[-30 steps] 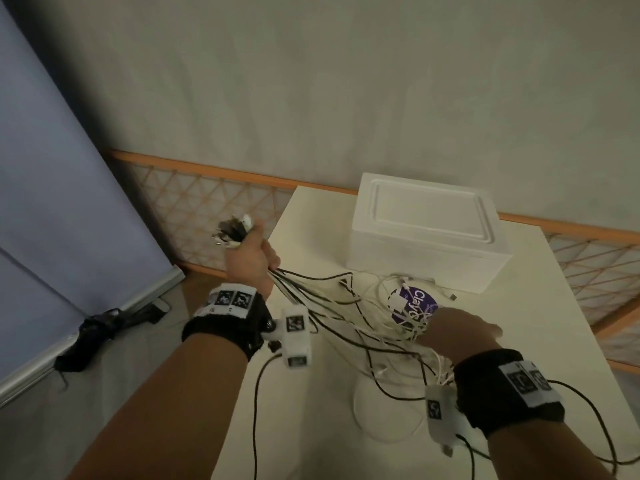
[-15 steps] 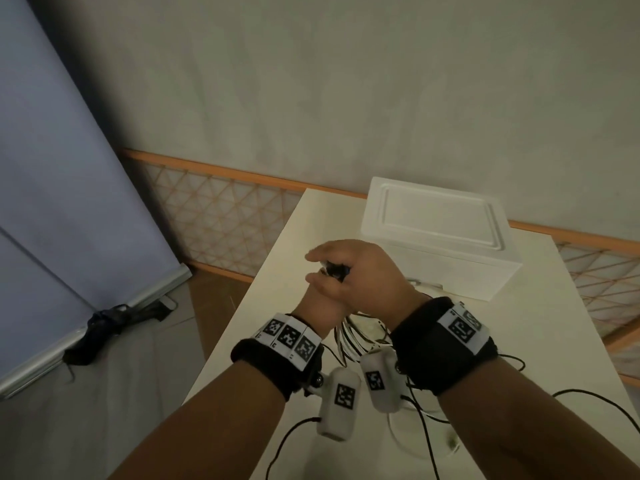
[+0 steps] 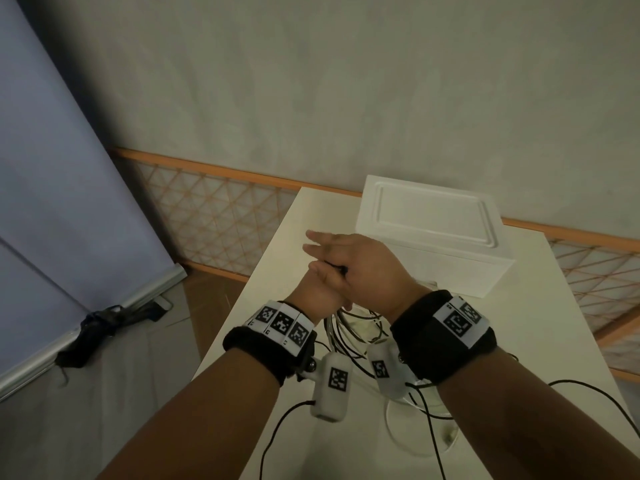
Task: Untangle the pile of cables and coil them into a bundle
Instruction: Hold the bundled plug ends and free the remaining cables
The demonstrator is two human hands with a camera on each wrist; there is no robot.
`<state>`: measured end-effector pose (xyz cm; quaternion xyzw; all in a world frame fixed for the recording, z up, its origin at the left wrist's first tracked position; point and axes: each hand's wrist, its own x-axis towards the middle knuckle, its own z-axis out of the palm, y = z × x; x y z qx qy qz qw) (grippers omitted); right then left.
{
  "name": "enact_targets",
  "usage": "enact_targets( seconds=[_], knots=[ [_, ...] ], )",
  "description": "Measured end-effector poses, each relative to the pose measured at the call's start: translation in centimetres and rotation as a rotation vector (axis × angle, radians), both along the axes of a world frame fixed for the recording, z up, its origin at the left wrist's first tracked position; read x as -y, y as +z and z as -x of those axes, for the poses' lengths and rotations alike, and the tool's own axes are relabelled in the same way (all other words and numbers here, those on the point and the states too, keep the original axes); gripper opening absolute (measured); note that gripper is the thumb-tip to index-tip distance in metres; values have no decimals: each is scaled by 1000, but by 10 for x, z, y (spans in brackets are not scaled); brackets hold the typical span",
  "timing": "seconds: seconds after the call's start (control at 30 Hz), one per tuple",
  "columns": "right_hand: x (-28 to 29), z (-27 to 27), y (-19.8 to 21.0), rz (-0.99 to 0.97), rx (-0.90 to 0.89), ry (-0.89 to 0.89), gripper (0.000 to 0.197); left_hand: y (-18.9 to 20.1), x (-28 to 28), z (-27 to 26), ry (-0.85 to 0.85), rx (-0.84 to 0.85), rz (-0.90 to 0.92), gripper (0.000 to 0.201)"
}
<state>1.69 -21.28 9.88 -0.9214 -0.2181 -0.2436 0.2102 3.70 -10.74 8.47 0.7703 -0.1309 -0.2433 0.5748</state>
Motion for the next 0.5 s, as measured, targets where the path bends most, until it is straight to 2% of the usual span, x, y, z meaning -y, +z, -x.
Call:
enact_targets(
  seconds=[0.07, 0.1, 0.17, 0.23, 0.4, 0.5],
  knots=[
    [-2, 1, -1, -31, 3, 5, 37, -2, -1, 0, -22, 86, -8, 43],
    [-2, 2, -2, -23, -17, 6, 36, -5, -1, -1, -56, 167, -29, 40],
    [-2, 2, -2, -16, -104, 4, 30, -9, -2, -1, -62, 217, -49, 31],
    [-1, -1, -2, -25, -149, -13, 28, -8, -4, 0, -58, 236, -61, 34],
    [-7, -3, 1, -74, -128, -55, 20, -9, -2, -4, -112, 271, -195, 45],
    [-9, -1, -2, -144, -133, -62, 21, -11, -5, -5, -141, 281, -196, 42]
  ],
)
